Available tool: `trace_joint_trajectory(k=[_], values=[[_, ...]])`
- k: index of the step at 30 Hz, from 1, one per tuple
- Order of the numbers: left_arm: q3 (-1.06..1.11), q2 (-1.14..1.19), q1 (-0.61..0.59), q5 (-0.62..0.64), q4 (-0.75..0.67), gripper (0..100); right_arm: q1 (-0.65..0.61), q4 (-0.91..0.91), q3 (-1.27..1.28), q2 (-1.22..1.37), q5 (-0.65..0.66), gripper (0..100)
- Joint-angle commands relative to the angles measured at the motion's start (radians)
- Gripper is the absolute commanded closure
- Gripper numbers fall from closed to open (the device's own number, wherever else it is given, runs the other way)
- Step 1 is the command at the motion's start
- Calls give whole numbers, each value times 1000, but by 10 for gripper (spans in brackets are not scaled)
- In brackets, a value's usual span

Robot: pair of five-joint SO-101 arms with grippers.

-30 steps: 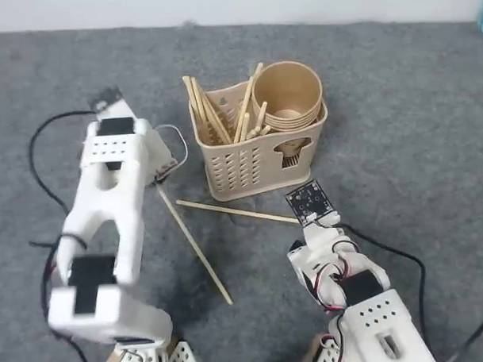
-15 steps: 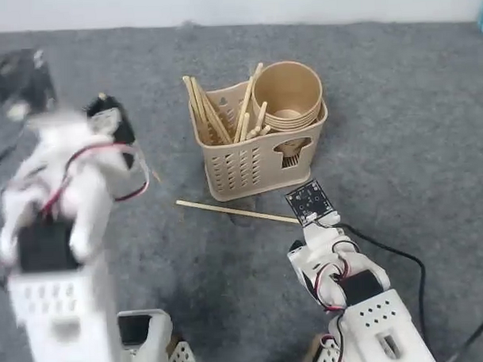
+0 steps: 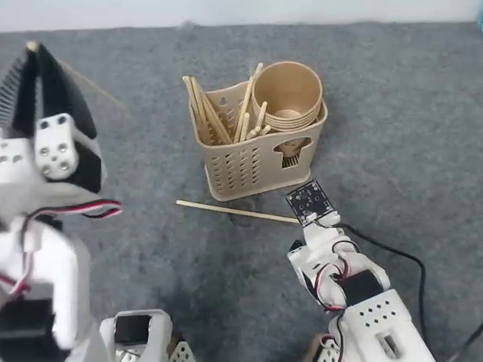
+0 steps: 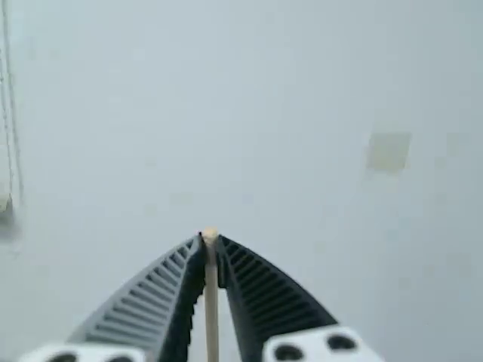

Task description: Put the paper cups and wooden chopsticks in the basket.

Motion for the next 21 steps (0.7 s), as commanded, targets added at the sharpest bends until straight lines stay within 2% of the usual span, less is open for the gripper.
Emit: trace_joint_trajectory(k=[1,5,15,21], values=[[-79,-2,32,-8,-37,988,-5,-27,-9,-7,17,919],[-163,38,101,-8,43,988,-5,-30,-9,-7,15,919],[-593,328,267,-6,273,988,-5,-30,-9,-7,15,919],[-636,428,344,31,290,988,-5,-27,-9,-7,15,919]])
